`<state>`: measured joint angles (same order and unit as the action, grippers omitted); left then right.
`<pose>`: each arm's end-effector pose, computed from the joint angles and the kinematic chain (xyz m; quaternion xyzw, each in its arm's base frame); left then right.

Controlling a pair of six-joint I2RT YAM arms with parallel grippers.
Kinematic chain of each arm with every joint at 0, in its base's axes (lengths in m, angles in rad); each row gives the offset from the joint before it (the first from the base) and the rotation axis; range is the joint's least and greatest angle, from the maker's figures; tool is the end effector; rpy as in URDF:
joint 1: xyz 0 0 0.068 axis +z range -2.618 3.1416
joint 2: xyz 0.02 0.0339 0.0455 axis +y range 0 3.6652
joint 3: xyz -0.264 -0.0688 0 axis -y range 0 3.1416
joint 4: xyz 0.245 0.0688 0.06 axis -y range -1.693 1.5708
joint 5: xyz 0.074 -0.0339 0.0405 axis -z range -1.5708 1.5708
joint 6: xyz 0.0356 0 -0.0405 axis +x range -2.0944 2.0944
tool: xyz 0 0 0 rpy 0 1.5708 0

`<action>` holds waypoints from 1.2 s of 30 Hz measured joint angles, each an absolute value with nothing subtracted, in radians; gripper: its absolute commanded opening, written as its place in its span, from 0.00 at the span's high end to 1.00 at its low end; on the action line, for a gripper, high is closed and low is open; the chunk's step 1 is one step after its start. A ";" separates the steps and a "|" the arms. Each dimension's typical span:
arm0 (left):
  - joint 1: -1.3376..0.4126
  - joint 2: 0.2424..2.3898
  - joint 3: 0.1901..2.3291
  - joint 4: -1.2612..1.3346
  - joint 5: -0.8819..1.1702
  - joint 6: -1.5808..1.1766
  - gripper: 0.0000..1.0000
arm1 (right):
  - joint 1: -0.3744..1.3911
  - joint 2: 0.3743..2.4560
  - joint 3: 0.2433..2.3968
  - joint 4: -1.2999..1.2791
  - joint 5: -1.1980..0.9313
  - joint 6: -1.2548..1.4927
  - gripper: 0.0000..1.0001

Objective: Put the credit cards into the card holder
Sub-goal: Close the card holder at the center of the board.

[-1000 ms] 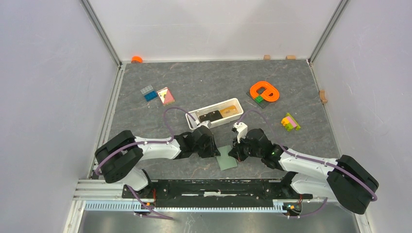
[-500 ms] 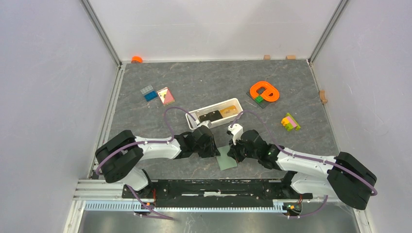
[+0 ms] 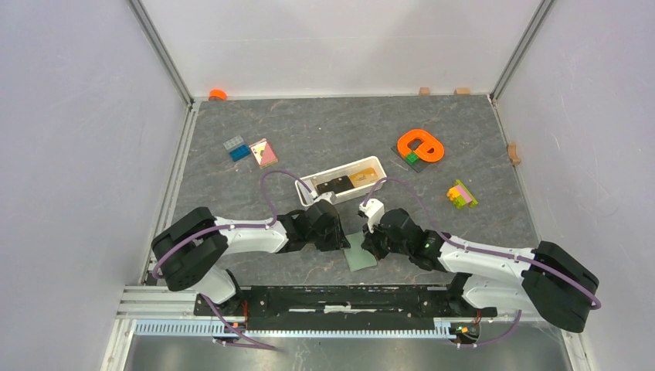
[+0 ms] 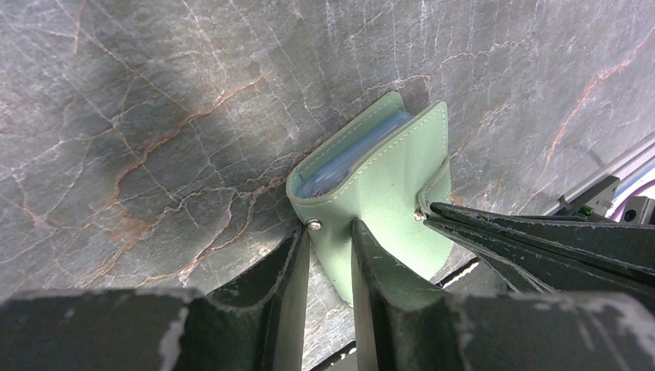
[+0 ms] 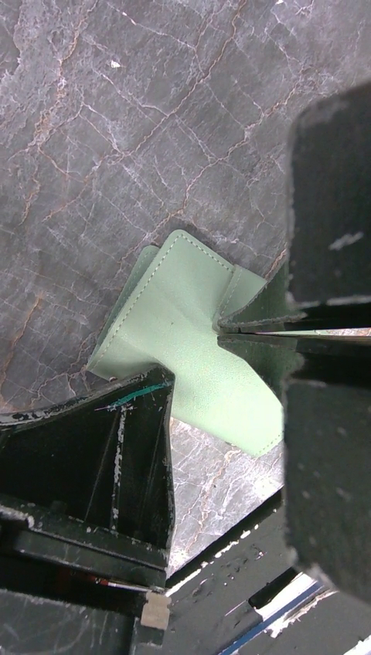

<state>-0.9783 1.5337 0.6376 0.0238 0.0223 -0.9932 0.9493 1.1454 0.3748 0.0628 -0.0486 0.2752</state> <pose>0.1560 -0.2332 0.1396 -0.0032 0.9396 -0.2910 0.1802 0.1220 0.1733 0.1551 -0.3099 0.8536 0.2584 0.3295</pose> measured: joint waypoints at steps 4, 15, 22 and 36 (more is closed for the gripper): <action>-0.978 1.533 0.638 0.023 0.022 -0.993 0.68 | 0.955 1.144 0.376 0.059 -0.043 0.270 1.00; -0.979 1.533 0.638 0.023 0.021 -0.993 0.68 | 0.967 1.137 0.383 0.033 -0.040 0.255 1.00; -0.979 1.533 0.638 0.023 0.017 -0.993 0.67 | 0.974 1.139 0.384 0.033 -0.036 0.251 1.00; -0.980 1.531 0.638 0.022 0.017 -0.993 0.68 | 1.013 1.148 0.385 0.048 -0.002 0.249 1.00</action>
